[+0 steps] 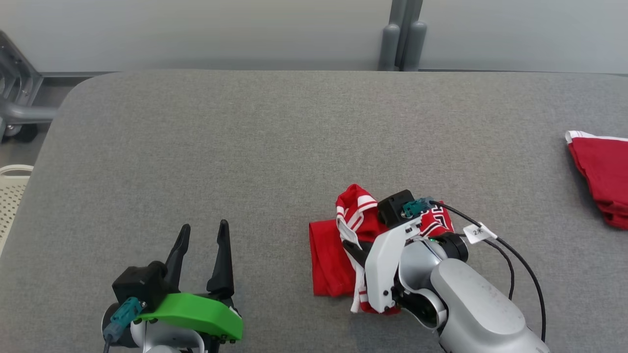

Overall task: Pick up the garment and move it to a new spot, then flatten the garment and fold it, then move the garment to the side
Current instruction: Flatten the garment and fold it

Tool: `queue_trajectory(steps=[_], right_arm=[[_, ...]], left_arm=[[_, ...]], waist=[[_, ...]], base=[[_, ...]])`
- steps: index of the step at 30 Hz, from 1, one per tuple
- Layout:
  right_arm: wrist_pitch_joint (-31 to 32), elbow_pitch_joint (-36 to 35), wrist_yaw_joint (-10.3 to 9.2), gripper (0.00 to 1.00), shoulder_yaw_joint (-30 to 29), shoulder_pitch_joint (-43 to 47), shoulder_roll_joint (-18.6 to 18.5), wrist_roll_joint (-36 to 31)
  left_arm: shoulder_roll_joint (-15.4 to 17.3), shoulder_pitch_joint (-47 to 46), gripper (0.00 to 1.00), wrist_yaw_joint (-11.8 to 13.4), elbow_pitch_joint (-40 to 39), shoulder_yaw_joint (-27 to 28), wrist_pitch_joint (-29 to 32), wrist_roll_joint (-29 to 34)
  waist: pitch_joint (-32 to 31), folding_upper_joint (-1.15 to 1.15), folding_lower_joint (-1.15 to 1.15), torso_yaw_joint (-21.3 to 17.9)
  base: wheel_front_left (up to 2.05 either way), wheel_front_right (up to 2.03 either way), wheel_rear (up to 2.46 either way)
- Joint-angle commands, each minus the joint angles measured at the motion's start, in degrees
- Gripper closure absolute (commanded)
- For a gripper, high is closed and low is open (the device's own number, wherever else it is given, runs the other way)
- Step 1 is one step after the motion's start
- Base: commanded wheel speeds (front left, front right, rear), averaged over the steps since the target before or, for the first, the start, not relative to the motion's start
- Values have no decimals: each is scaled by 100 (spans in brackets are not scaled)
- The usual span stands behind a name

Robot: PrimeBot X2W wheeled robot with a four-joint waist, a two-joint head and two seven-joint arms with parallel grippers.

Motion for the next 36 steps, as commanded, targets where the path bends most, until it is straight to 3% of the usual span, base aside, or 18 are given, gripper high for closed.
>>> queue_trajectory(steps=[1,2,13,20,29,36], right_arm=[[-144,233,2,54,32,-145,38,-56],[-243,345,2,0,54,-217,53,-57],[-644,562,2,0,623,-701,72,603],[-990,541,2,0,520,-889,66,625],[-1449,401,2,0,58,-569,-486,619],[-1411,258,2,0,-363,-70,-1030,642]], left_arm=[[-17,-85,0,-30,32,-4,-30,-10],[-23,-93,0,-35,49,-12,-39,-10],[-37,-33,0,-11,137,-23,-78,-66],[2,56,0,26,74,-67,-73,-37],[10,170,0,85,-27,-176,-27,34],[52,262,0,156,-112,-192,-6,56]], waist=[[37,0,0,115],[39,0,0,131],[-50,0,0,103],[-157,0,0,-53],[-301,0,0,-318],[-333,0,0,-509]], base=[[0,0,0],[0,0,0],[0,0,0],[0,0,0],[0,0,0],[0,0,0]])
